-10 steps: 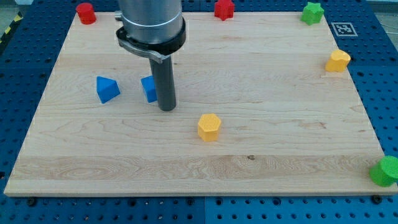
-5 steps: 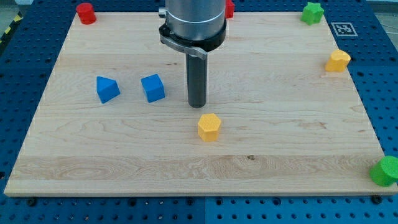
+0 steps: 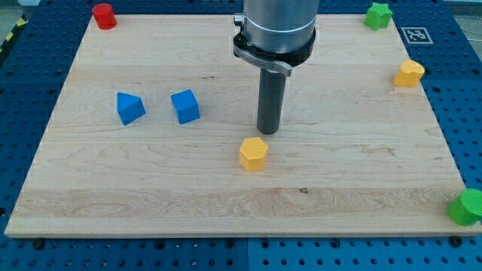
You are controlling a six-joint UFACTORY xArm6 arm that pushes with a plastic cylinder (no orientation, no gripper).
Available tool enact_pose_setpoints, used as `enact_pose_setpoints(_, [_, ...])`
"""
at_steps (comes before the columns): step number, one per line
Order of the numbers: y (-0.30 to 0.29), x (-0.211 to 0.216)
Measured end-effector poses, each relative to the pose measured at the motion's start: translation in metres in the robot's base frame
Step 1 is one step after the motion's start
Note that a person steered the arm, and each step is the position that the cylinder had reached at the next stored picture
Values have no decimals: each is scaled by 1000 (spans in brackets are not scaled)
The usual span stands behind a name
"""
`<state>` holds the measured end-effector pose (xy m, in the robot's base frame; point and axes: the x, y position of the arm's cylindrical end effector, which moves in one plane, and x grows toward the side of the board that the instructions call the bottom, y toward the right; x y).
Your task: Move the yellow hexagon to the bottom center
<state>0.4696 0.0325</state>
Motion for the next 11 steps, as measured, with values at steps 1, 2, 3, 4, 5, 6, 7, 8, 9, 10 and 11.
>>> enact_pose_setpoints(1, [-28, 0])
enact_pose_setpoints(2, [-44, 0])
enact_pose_setpoints(3, [-39, 0])
enact_pose_setpoints(4, [-33, 0])
enact_pose_setpoints(5, [-33, 0])
enact_pose_setpoints(6, [-24, 6])
enact_pose_setpoints(7, [-18, 14])
enact_pose_setpoints(8, [-11, 23])
enact_pose_setpoints(9, [-11, 30])
enact_pose_setpoints(10, [-11, 36])
enact_pose_setpoints(11, [-11, 42])
